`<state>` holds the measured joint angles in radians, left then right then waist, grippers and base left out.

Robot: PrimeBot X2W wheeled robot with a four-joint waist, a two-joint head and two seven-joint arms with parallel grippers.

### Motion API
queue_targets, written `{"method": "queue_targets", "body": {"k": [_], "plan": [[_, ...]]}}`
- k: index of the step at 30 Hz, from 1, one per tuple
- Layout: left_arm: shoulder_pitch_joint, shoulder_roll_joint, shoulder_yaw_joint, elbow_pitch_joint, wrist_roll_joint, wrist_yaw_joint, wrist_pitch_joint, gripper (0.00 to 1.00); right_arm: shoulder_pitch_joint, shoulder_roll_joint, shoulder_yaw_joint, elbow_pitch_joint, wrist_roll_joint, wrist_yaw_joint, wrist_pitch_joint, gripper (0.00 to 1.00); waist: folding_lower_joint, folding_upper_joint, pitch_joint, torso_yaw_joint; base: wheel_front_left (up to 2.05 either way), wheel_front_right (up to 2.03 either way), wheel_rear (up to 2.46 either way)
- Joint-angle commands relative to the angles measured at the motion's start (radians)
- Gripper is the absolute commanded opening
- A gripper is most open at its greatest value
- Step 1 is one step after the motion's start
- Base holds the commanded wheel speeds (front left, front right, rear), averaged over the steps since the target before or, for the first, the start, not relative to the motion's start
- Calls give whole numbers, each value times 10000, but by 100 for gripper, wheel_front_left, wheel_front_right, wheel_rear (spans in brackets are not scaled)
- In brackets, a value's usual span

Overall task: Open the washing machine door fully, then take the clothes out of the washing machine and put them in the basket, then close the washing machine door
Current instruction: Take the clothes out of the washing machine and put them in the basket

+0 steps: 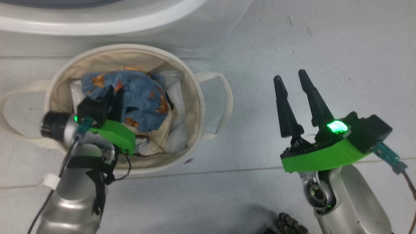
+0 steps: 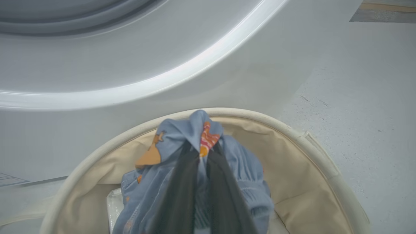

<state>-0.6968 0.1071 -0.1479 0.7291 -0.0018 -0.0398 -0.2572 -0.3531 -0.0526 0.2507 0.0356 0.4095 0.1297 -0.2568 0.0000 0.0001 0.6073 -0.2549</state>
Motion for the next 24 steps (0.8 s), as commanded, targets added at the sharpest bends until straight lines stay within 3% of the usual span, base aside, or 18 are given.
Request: {"method": "queue_targets", "body": {"k": [1, 3, 4, 5, 6, 7, 13, 24], "plan": [[-157, 340, 295, -124, 59, 151, -45, 0, -59, 24, 155, -365, 99, 10, -49, 100, 0, -1, 250, -119, 0, 0, 0], [-263, 390, 349, 121, 21, 260, -45, 0, -122, 24, 105, -387, 129, 10, -49, 100, 0, -1, 339, -112, 0, 0, 0], [-302, 397, 380, 234, -18, 291, -45, 9, -144, 24, 89, -388, 141, 10, -49, 100, 0, -1, 361, -99, 0, 0, 0], [-326, 399, 373, 353, -40, 277, -45, 34, -163, 24, 82, -384, 141, 10, -49, 100, 0, -1, 376, -78, 0, 0, 0], [-344, 395, 346, 458, -56, 231, -45, 70, -181, 24, 83, -377, 139, 10, -49, 100, 0, -1, 383, -51, 0, 0, 0], [-363, 398, 309, 537, -52, 203, -45, 100, -200, 24, 90, -369, 128, 10, -49, 100, 0, -1, 383, -19, 0, 0, 0], [-321, 315, 272, 45, -49, 499, -45, 100, -264, 24, 17, -341, -14, 10, -49, 100, 0, -1, 192, 319, 0, 0, 0], [458, 210, -194, -1832, 15, 452, -45, 100, -144, 24, 33, -161, -216, 10, -49, 100, 0, -1, -911, 990, 0, 0, 0]]}}
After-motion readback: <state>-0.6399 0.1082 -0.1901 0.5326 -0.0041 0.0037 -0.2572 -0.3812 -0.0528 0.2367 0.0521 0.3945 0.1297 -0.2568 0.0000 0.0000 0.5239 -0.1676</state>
